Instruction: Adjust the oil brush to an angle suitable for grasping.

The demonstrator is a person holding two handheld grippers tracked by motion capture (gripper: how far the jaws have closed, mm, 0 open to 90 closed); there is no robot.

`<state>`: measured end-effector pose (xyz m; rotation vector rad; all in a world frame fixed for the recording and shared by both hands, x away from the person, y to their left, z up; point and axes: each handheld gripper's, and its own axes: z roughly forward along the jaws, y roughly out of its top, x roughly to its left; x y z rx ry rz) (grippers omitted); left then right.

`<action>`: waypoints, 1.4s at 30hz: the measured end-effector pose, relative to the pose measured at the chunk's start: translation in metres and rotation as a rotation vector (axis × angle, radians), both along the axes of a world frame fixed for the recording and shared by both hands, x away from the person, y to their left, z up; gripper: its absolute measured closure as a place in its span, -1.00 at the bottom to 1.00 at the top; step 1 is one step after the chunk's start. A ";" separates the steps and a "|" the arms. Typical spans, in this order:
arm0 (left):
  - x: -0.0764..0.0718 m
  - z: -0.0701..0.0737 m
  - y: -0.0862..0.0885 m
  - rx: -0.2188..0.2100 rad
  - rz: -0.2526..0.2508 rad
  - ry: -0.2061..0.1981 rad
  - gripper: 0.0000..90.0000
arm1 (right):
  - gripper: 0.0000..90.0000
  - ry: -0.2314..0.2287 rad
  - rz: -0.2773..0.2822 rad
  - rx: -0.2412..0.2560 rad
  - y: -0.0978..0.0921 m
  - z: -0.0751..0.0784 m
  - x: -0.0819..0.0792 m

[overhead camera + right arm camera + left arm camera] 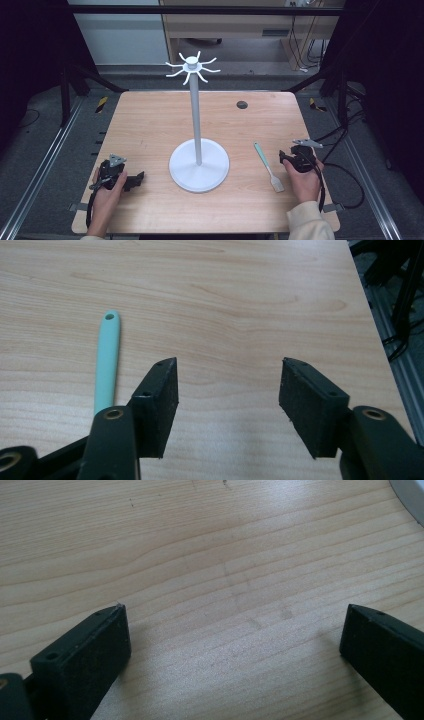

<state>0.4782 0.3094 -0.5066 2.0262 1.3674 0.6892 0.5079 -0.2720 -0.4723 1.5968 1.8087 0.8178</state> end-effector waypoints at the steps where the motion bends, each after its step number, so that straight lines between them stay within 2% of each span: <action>1: 0.000 0.000 0.000 0.001 -0.001 0.001 -1.00 | 0.03 -0.005 0.004 -0.006 0.002 0.001 0.002; 5: -0.001 0.000 -0.002 0.004 0.000 0.000 -1.00 | 0.16 -0.012 0.025 -0.020 0.008 0.001 0.009; 6: -0.001 0.000 -0.002 0.005 -0.002 0.000 -1.00 | 0.22 -0.009 0.024 -0.005 0.010 0.002 0.012; 9: -0.003 0.000 -0.004 0.004 -0.004 -0.002 -1.00 | 0.44 -0.013 0.041 0.002 0.015 0.003 0.019; 10: -0.003 0.000 -0.004 0.004 -0.006 0.000 -1.00 | 0.61 -0.011 0.060 0.008 0.018 0.002 0.022; 14: -0.004 0.000 -0.005 0.003 -0.002 -0.001 -1.00 | 0.86 0.013 0.096 0.009 0.024 0.000 0.022; 15: -0.004 0.000 -0.005 0.003 -0.002 -0.001 -1.00 | 0.86 0.013 0.096 0.009 0.024 0.000 0.022; 16: -0.004 0.000 -0.005 0.003 -0.003 0.000 -1.00 | 0.98 0.014 0.107 0.025 0.023 0.000 0.021; 17: -0.004 0.000 -0.006 0.003 -0.003 0.000 -1.00 | 1.00 0.014 0.111 0.039 0.024 0.000 0.021; 21: -0.004 0.000 -0.006 0.003 -0.004 0.000 -1.00 | 1.00 0.017 0.127 0.040 0.027 0.000 0.021; 28: -0.005 0.000 -0.008 0.000 -0.010 0.001 -1.00 | 1.00 0.035 0.162 0.019 0.033 -0.007 0.022; 42: -0.005 0.000 -0.010 0.003 -0.020 0.001 -1.00 | 1.00 0.105 0.217 -0.008 0.044 -0.019 0.025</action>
